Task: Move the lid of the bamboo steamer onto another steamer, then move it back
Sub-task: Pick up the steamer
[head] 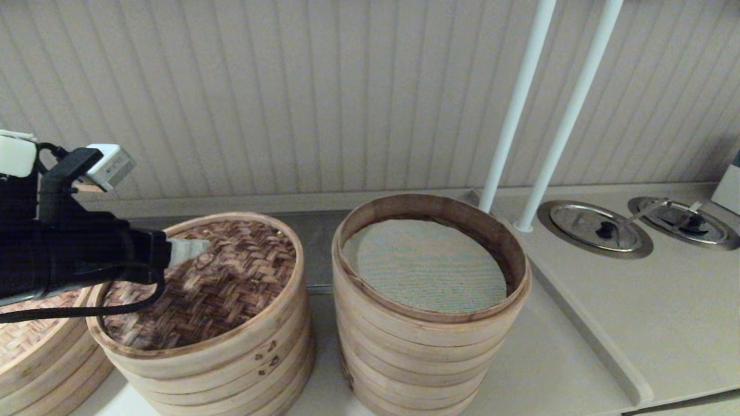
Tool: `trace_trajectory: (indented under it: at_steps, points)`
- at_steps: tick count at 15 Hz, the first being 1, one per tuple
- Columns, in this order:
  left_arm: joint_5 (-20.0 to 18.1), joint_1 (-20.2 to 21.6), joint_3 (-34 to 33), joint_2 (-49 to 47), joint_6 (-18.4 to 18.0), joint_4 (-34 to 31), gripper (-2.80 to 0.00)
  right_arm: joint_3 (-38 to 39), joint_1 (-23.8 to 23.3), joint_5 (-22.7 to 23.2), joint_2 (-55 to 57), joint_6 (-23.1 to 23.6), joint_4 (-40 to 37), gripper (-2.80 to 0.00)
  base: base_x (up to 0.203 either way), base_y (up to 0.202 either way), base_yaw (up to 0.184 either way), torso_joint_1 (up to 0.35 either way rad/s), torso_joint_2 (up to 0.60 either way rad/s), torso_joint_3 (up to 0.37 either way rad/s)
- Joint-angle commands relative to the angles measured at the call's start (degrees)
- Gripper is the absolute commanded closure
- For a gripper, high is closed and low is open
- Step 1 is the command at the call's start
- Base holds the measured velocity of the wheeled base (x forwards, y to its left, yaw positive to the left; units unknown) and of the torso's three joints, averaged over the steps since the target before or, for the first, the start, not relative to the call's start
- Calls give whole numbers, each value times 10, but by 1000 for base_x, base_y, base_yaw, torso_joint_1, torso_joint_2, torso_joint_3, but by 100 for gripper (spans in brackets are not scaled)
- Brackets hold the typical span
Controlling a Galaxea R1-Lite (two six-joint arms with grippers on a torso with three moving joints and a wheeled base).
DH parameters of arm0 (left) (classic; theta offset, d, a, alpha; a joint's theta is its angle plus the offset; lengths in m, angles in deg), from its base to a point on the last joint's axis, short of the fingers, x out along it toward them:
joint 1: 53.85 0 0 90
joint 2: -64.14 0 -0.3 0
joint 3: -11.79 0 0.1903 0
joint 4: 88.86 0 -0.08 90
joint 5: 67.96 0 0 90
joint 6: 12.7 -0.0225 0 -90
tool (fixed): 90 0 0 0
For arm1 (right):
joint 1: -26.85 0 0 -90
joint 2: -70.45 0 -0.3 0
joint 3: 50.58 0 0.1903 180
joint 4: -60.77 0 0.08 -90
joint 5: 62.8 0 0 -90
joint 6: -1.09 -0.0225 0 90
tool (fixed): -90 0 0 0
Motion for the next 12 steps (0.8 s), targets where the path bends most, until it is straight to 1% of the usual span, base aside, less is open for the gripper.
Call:
trace_trajectory:
  at_steps: [1, 3, 5, 7, 9, 12]
  points:
    - [7, -3, -8, -36, -1, 29, -280, 2, 0, 0, 0, 0, 0, 0, 0, 0, 0, 0, 0, 0]
    - [9, -3, -13, -56, -2, 65, -280, 2, 0, 0, 0, 0, 0, 0, 0, 0, 0, 0, 0, 0]
    - [11, -2, -21, -57, -6, 76, -280, 2, 0, 0, 0, 0, 0, 0, 0, 0, 0, 0, 0, 0]
    - [27, 0, -21, -70, -7, 85, -280, 2, 0, 0, 0, 0, 0, 0, 0, 0, 0, 0, 0, 0]
    - [41, 0, -22, -85, -8, 111, -280, 2, 0, 0, 0, 0, 0, 0, 0, 0, 0, 0, 0, 0]
    - [46, -2, -27, -94, -11, 119, -280, 2, 0, 0, 0, 0, 0, 0, 0, 0, 0, 0, 0, 0]
